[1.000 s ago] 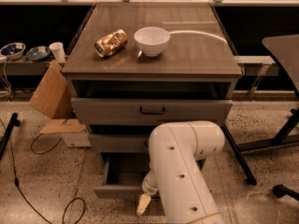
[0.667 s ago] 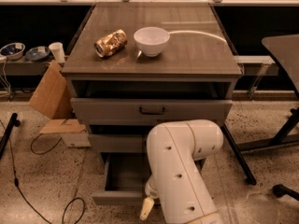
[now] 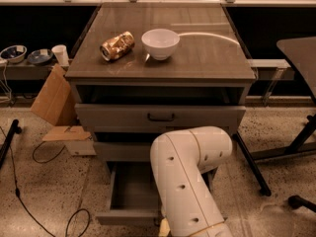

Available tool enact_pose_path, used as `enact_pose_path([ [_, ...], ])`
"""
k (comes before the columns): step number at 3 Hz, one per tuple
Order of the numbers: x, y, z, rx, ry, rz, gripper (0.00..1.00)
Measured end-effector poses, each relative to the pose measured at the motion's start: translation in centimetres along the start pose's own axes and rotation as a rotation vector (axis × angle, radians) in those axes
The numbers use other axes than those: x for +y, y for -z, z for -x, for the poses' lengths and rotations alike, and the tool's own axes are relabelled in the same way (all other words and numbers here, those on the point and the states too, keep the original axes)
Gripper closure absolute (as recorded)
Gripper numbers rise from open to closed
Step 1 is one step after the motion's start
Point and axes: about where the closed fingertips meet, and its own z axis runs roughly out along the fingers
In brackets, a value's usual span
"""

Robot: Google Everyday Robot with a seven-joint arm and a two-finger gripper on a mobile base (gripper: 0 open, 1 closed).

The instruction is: Open bottom drawer

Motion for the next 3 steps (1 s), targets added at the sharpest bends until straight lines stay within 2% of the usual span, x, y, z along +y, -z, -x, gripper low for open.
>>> enact_pose_path([
  [1, 0.1, 0.2, 0.1, 0.0, 0.0, 0.0, 0.0],
  [3, 0.2, 0.3, -2.7, 0.063, -0.087, 0.034, 0.0],
])
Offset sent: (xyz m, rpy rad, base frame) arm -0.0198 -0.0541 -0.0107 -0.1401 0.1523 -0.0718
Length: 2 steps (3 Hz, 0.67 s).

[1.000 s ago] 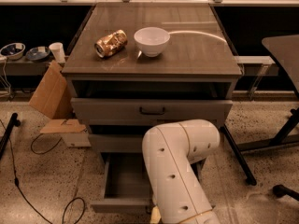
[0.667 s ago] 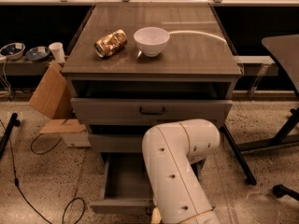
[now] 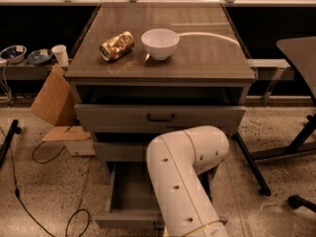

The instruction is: Open bottom drawer

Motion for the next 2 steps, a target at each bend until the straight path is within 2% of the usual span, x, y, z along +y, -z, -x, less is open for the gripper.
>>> enact_pose_path([
  [1, -0.2, 0.8, -2.4, 0.035, -0.078, -0.002, 0.0],
  [2, 0.0, 2.9, -4.2, 0.003, -0.122, -0.04, 0.0],
])
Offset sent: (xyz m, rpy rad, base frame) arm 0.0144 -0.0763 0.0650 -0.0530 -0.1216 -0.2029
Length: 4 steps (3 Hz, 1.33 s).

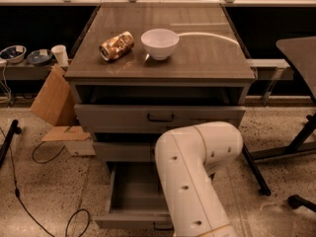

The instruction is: Open bottom drawer

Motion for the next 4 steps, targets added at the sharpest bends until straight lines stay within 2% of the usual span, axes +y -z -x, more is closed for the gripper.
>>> enact_pose_path([
  [3, 0.4, 11.3, -1.0, -0.216, -0.01, -0.226, 0.0],
  [4, 0.4, 12.9, -1.2, -0.271, -0.006, -0.245, 0.0],
])
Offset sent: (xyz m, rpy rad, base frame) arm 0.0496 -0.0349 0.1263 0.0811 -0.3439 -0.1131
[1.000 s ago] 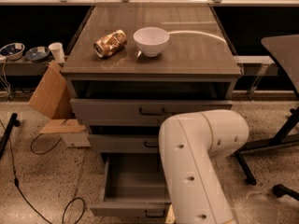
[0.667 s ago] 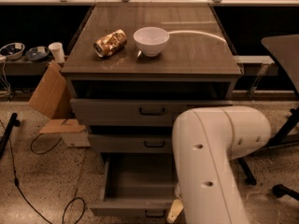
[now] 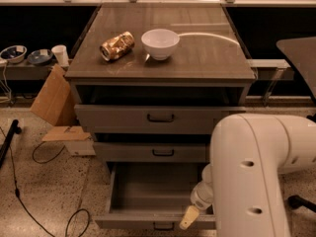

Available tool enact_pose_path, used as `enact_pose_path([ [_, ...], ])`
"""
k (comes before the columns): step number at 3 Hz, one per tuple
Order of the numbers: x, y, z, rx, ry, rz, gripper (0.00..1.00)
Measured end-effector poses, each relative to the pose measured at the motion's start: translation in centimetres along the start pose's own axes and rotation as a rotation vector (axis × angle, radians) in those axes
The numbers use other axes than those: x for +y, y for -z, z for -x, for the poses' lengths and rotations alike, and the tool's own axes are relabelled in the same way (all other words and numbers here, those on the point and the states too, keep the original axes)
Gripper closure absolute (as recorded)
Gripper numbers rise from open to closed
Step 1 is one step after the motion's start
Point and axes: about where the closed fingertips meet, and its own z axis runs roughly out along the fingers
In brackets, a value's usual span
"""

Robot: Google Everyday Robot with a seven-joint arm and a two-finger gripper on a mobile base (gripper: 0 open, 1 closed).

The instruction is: Open bottom drawer

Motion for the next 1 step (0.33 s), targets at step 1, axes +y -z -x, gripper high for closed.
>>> enact_pose_path([
  [1, -0.1, 0.22, -0.41, -0.01, -0.008, -0.002, 0.0],
])
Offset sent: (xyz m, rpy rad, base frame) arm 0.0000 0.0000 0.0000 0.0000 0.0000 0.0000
